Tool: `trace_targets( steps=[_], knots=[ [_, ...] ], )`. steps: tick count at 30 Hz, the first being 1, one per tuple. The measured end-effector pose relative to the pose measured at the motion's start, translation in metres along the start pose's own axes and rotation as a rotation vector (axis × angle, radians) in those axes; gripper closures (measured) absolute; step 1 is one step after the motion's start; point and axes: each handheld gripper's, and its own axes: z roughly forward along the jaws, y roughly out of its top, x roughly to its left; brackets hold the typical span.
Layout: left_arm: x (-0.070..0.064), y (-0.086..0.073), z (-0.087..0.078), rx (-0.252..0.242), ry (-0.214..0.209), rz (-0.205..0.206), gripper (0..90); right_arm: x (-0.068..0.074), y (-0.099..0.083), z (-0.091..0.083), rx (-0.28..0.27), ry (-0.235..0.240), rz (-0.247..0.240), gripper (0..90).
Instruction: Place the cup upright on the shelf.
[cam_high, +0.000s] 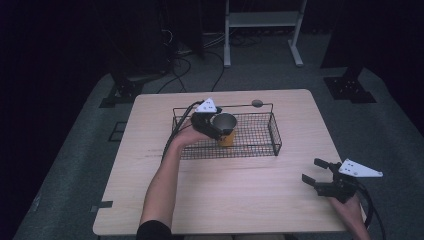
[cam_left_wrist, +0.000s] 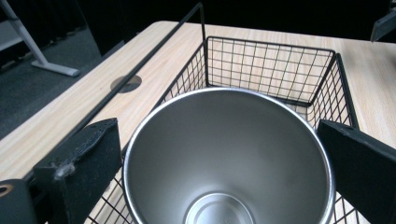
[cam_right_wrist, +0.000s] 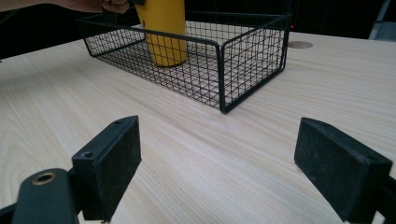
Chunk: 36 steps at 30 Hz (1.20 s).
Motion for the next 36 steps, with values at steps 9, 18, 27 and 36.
trace_targets(
  steps=[9, 18, 27, 36],
  knots=[
    [-0.004, 0.008, -0.007, -0.033, 0.006, 0.010, 1.2, 0.000, 0.000, 0.000, 0.001, 0.005, -0.001, 13.6],
    [-0.014, 0.016, -0.007, -0.054, -0.010, 0.031, 1.2, 0.000, 0.000, -0.001, -0.005, 0.002, 0.011, 13.5],
    [-0.027, 0.024, -0.015, -0.087, -0.004, 0.044, 1.2, 0.000, 0.000, -0.001, -0.008, -0.004, 0.012, 13.6],
    [-0.035, 0.022, -0.029, -0.111, 0.010, 0.044, 1.2, -0.001, 0.000, -0.001, -0.011, -0.005, 0.017, 13.6]
  ],
)
